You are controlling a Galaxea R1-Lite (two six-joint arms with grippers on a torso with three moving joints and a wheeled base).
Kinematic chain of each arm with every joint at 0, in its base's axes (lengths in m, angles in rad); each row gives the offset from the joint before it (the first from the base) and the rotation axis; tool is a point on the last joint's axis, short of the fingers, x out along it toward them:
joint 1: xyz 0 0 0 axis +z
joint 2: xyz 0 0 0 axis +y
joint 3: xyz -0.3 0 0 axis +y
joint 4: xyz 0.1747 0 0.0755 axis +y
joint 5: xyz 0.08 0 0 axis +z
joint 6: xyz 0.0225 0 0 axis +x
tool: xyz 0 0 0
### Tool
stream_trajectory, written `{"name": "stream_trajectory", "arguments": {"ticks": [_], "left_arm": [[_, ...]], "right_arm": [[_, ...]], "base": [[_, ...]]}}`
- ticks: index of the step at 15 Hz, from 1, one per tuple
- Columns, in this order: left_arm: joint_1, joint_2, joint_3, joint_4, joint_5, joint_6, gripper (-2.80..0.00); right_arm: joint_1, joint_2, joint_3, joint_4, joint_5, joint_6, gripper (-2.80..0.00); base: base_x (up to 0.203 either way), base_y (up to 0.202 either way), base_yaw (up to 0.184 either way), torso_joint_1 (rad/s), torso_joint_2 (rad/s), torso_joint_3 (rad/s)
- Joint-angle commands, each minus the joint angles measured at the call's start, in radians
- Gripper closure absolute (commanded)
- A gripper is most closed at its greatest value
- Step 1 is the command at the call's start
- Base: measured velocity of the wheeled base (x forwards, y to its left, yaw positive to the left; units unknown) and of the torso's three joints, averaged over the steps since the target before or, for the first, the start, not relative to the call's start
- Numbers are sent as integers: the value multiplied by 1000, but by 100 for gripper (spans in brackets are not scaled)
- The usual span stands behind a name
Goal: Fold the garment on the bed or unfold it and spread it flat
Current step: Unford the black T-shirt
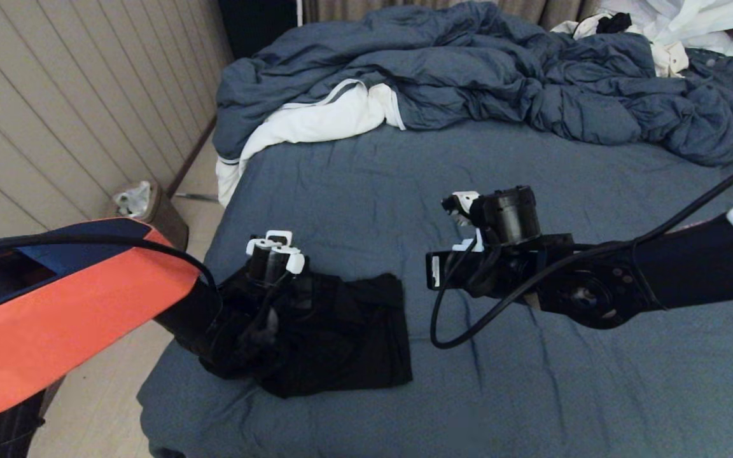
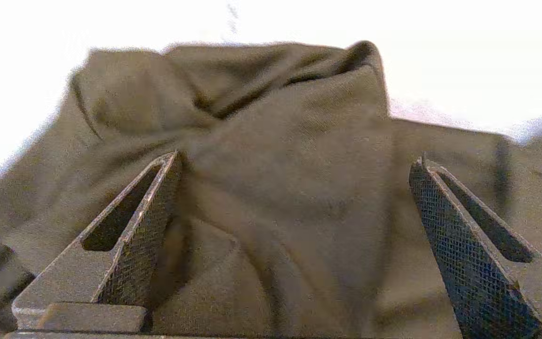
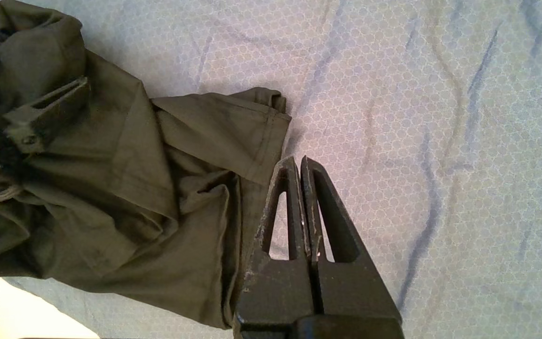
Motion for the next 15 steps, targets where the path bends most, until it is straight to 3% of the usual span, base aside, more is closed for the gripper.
{"name": "stream_trajectory", "arguments": {"ticks": [1,2,10,15], "left_arm": [[1,48,13,-68,34,30,-280],[0,51,17,-86,46,37,0],[63,-62,79,-166,68,39,0],[236,-225,188,-217,68,37,0]], "right_arm": [[-1,3,-1,-2,-1,1,0],[-1,8,-1,-4,-1,1,0],[0,19,-3,-4,-1,0,0],[0,23,0,-19,-1,0,0]], "base": [[0,0,0,0,0,0],[0,0,0,0,0,0],[0,0,0,0,0,0],[0,0,0,0,0,0]]}}
